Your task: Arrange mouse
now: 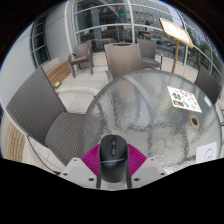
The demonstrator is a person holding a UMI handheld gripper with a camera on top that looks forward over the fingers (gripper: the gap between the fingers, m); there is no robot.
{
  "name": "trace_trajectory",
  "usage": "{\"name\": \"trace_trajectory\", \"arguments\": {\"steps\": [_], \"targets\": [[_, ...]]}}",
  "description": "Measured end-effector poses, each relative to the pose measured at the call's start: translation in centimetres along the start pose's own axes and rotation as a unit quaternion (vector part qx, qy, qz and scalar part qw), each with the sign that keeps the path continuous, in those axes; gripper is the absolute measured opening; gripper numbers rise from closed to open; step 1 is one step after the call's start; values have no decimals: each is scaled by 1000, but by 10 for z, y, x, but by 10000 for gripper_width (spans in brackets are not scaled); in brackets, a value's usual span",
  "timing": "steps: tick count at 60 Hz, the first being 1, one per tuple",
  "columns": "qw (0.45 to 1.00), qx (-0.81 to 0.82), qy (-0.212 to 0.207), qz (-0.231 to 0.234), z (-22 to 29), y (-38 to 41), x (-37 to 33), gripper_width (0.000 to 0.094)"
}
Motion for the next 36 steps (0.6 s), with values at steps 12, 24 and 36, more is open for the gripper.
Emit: {"name": "trace_trajectory", "arguments": {"steps": [12,24,36], "targets": [[989,-29,-136,-54,117,-112,-142,347],[962,-62,-238,-117,162,-266,-264,347],[977,-11,-165,-133,58,-399,-217,344]]}}
Point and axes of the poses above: the point between the fingertips, and its own axes, seen from behind it with the camera up: y to the left, z up, x forward, the way the camera looks, the point moved 1 cm from there along -x, backward, against the way the camera looks
